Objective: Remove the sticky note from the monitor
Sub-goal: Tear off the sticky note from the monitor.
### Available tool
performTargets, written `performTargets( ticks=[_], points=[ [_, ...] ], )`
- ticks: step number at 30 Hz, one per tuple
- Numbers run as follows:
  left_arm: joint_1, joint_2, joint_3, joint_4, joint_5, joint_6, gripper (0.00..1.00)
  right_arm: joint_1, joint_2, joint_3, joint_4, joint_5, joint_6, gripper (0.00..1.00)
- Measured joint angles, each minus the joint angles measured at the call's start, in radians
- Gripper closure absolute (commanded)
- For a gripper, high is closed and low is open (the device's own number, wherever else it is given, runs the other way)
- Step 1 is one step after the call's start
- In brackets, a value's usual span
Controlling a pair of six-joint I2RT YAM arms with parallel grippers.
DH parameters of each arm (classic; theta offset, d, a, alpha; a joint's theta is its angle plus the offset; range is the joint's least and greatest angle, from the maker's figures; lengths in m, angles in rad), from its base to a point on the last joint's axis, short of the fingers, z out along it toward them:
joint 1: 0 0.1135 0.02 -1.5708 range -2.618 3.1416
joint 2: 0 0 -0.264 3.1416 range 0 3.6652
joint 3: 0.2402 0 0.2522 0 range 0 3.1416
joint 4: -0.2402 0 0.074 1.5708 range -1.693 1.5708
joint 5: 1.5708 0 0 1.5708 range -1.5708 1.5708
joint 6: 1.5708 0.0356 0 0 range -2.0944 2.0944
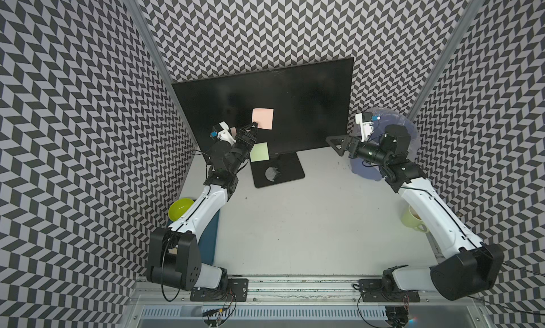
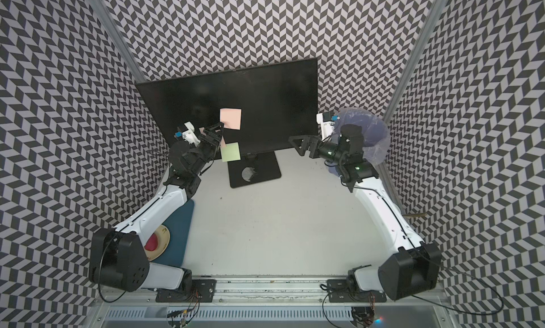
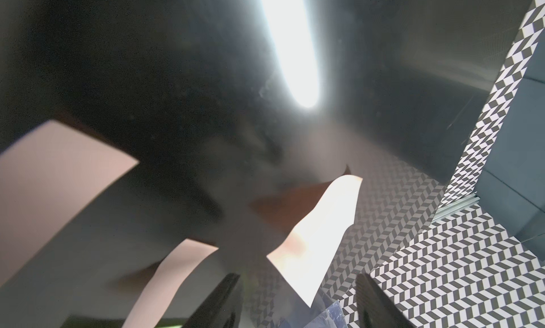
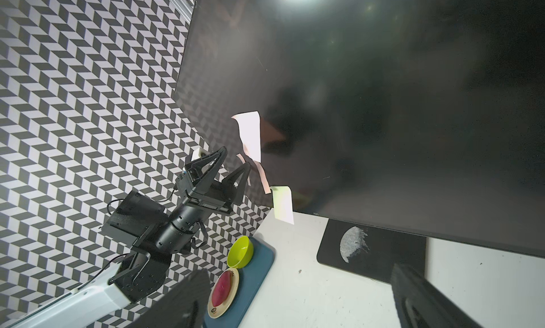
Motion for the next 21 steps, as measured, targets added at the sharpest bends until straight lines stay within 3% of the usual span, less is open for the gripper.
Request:
performTargets(
  ticks=[10, 13, 19, 21],
  points=[
    [-0.001, 0.067, 0.062, 0.005, 0.029, -0.028, 0.55, 0.002, 0.0, 0.0, 0.0, -0.003, 0.003, 0.01],
    [-0.001, 0.074, 0.07, 0.005, 0.038, -0.031, 0.65, 0.005, 0.0, 0.0, 0.0, -0.004, 0.003, 0.01],
    [-0.006, 0.079, 0.09, 0.007, 0.051, -0.031, 0.98, 0.006, 0.0, 0.0, 0.001, -0.006, 0.003, 0.01],
    [-0.006, 0.079, 0.091, 0.008, 0.052, -0.029, 1.0, 0.006, 0.0, 0.0, 0.002, -0.007, 0.003, 0.01]
  ],
)
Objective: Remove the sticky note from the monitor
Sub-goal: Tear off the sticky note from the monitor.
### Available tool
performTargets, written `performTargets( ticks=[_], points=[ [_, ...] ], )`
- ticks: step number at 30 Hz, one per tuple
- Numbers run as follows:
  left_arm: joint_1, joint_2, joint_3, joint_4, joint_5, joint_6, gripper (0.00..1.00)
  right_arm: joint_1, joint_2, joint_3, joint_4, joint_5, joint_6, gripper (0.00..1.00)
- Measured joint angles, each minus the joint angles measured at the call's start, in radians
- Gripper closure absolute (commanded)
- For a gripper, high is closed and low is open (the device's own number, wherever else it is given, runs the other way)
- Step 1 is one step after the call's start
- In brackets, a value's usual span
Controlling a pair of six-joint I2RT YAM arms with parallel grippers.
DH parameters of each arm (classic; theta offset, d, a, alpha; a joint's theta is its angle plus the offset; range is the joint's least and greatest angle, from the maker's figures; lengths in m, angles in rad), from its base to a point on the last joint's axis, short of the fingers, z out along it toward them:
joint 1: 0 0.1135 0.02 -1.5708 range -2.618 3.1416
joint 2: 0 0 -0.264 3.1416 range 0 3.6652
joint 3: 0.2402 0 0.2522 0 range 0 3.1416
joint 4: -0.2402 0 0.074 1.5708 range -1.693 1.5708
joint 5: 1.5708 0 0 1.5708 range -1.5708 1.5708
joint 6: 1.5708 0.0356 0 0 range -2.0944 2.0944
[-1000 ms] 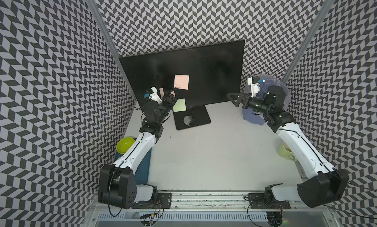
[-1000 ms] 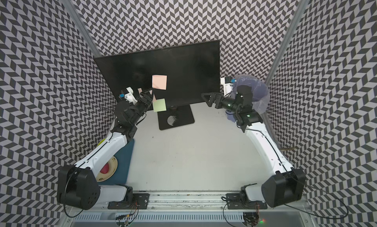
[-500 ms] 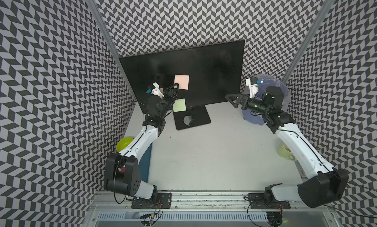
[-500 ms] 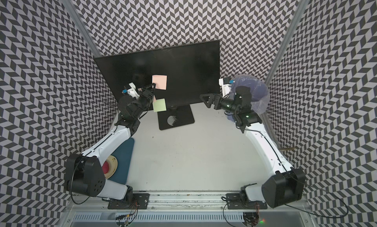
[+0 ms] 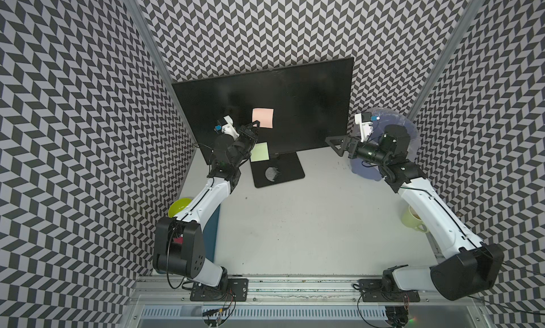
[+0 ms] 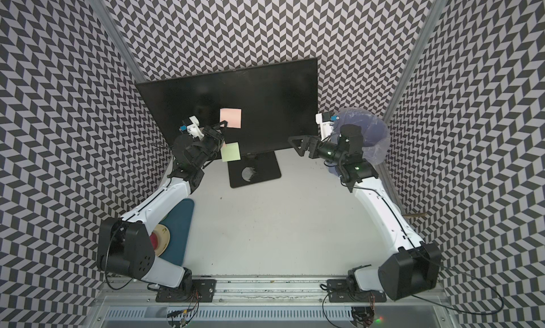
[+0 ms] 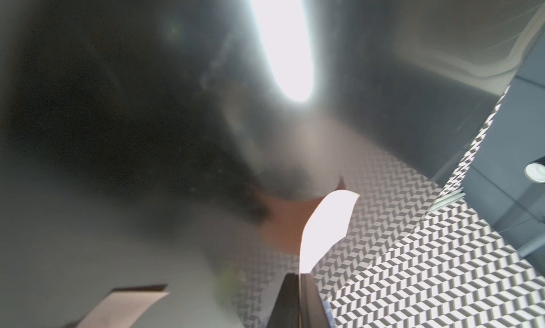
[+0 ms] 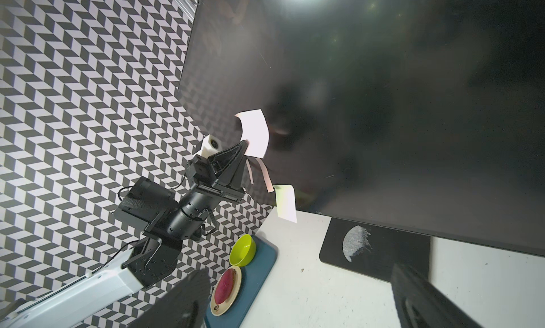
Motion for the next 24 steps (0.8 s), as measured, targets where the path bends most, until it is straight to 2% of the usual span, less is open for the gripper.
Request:
performTargets(
  ticks=[12, 18, 24],
  points=[
    [-0.008, -0.063, -0.013, -0.032, 0.011, 0.042, 1.0, 0.021, -0.002, -0.015, 0.056, -0.013, 0.04, 0.01],
    [-0.036, -0.154, -0.044, -0.041, 0.016, 0.057, 1.0, 0.083, -0.003, -0.079, 0.186, -0.038, 0.153, 0.02],
    [-0.11, -0.208, -0.093, -0.039, 0.018, 0.054, 1.0, 0.179, 0.021, -0.101, 0.368, -0.061, 0.319, 0.05]
  ],
)
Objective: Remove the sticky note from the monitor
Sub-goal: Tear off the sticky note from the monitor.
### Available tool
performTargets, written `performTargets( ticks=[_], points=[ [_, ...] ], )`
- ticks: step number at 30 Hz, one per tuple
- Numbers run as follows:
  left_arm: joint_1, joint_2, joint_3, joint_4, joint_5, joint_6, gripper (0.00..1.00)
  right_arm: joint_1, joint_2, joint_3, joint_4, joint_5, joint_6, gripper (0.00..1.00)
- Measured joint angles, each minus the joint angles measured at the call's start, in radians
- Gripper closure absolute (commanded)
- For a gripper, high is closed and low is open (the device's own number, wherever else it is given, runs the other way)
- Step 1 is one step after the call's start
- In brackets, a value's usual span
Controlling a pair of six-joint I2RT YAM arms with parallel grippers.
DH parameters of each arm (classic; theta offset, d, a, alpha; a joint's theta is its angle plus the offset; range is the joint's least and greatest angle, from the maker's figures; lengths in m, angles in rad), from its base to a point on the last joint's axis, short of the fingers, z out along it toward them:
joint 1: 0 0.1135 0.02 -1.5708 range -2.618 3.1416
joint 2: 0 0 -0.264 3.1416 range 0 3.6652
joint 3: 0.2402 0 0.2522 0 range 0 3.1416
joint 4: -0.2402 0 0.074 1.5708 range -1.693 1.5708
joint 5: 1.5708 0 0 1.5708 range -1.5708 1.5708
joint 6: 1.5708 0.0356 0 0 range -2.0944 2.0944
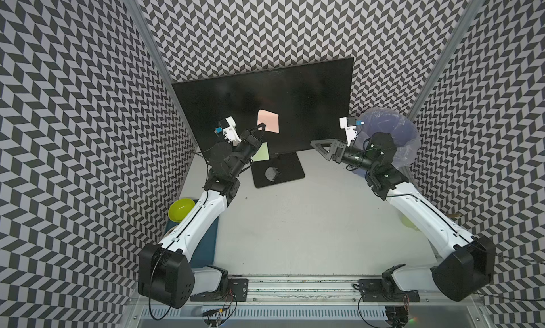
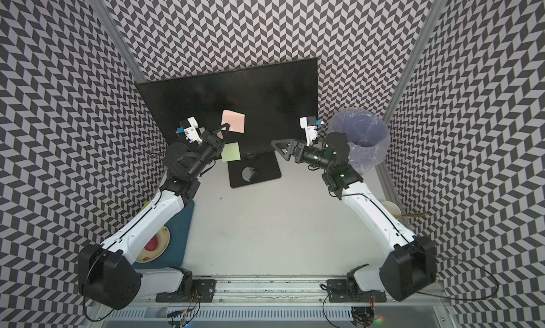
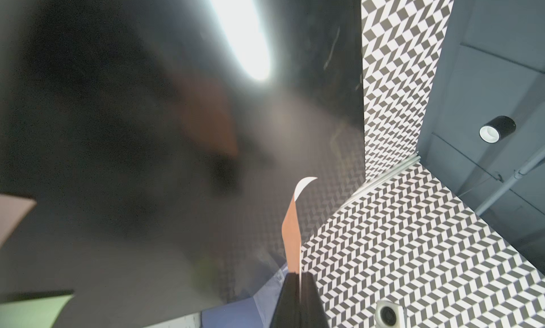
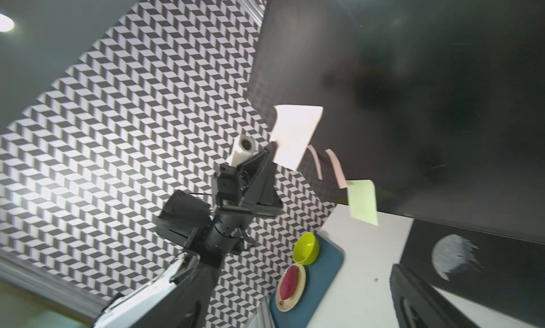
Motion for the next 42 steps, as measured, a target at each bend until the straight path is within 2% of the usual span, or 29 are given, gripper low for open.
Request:
performTargets(
  ticks=[8, 14, 22, 25, 32, 36, 39, 42],
  points=[
    [-0.093, -0.002, -0.017, 0.014, 0.019, -0.008, 1.0, 0.086, 0.097, 0.004, 0.196, -0.05, 0.177, 0.16],
    [-0.118, -0.002, -0.017, 0.035, 0.042, -0.009, 1.0, 0.089, 0.122, 0.004, 0.25, -0.061, 0.238, 0.22],
    [-0.141, -0.002, -0.018, 0.035, 0.082, -0.003, 1.0, 0.087, 0.149, 0.018, 0.346, -0.061, 0.302, 0.4],
    [-0.145, -0.006, -0.022, 0.035, 0.09, 0.001, 1.0, 0.086, 0.162, 0.019, 0.369, -0.061, 0.321, 0.48],
    [-0.146, -0.013, -0.031, 0.033, 0.105, 0.005, 1.0, 0.086, 0.18, 0.023, 0.391, -0.064, 0.349, 0.8],
    [-0.146, -0.018, -0.032, 0.033, 0.108, 0.017, 0.84, 0.086, 0.18, 0.026, 0.385, -0.063, 0.344, 1.0],
    [-0.146, -0.022, -0.032, 0.027, 0.109, 0.033, 0.62, 0.082, 0.18, 0.027, 0.37, -0.061, 0.331, 1.0],
    [-0.146, -0.026, -0.032, 0.013, 0.108, 0.051, 0.48, 0.08, 0.179, 0.037, 0.336, -0.058, 0.303, 1.0]
  ],
)
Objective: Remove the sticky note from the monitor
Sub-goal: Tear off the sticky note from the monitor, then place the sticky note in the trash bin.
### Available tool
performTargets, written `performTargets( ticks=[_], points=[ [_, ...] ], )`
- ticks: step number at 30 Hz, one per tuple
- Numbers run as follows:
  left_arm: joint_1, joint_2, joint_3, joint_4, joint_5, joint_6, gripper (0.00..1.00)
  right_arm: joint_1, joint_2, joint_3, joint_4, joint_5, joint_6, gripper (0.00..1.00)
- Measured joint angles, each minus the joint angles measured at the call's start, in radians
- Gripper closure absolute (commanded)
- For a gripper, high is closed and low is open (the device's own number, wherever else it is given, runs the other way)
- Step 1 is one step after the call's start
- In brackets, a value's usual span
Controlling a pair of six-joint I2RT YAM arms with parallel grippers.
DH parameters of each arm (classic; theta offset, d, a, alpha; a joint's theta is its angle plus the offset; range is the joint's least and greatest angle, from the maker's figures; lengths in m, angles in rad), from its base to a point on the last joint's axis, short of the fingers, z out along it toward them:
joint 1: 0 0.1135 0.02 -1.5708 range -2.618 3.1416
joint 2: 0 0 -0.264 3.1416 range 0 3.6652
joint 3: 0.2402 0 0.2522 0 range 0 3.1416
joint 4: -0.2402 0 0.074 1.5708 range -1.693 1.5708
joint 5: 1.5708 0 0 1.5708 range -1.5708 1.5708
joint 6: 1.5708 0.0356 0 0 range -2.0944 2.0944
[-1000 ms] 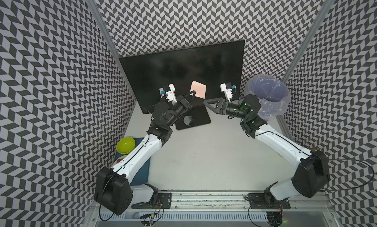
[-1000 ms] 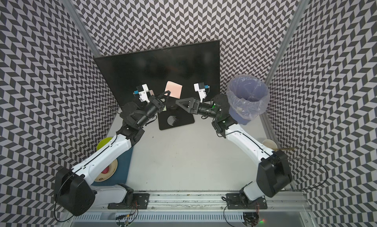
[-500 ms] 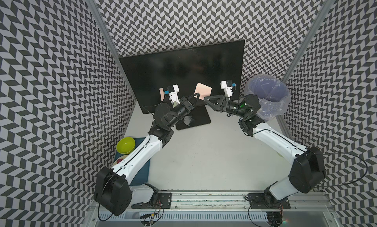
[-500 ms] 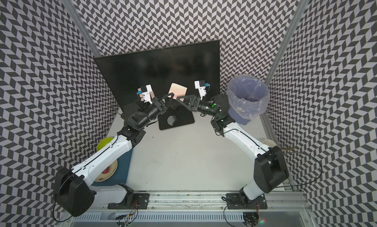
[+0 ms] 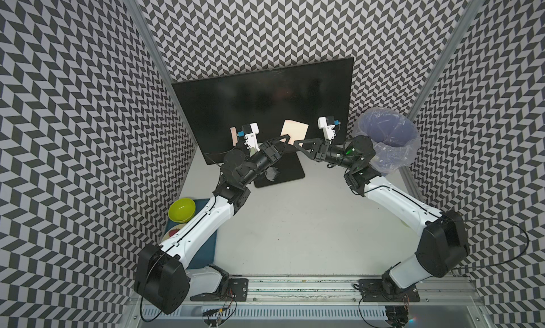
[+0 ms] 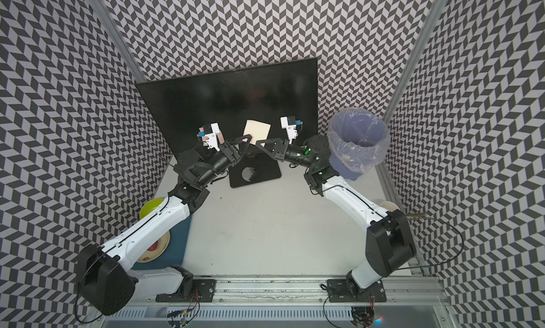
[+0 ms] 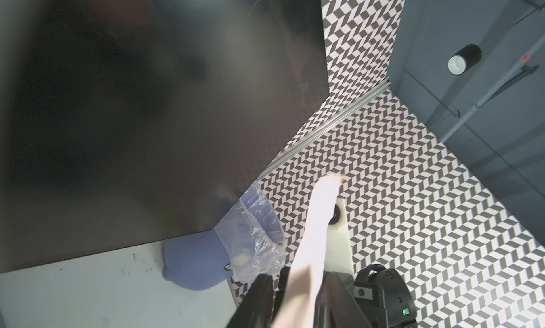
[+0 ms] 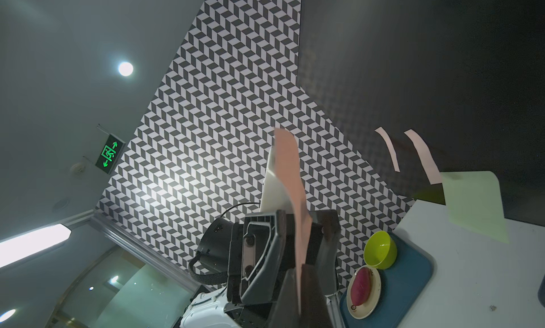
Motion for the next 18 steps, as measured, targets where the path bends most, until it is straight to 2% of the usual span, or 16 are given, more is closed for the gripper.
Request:
performTargets(
  ticks=[3, 8, 15, 18],
  points=[
    [0.001, -0.008, 0.0, -0.013, -0.005, 0.016, 0.31, -0.008, -0.003, 0.013, -0.05, 0.005, -0.048, 1.0],
    [0.015, -0.04, -0.006, -0.032, -0.012, 0.04, 0.13, -0.068, -0.037, 0.016, -0.175, 0.016, -0.162, 1.0],
    [0.049, -0.089, -0.008, -0.089, -0.032, 0.123, 0.0, -0.251, -0.123, 0.023, -0.459, 0.084, -0.414, 1.0],
    [0.065, -0.097, -0.016, -0.109, -0.035, 0.149, 0.0, -0.359, -0.152, 0.04, -0.563, 0.101, -0.504, 1.0]
  ],
)
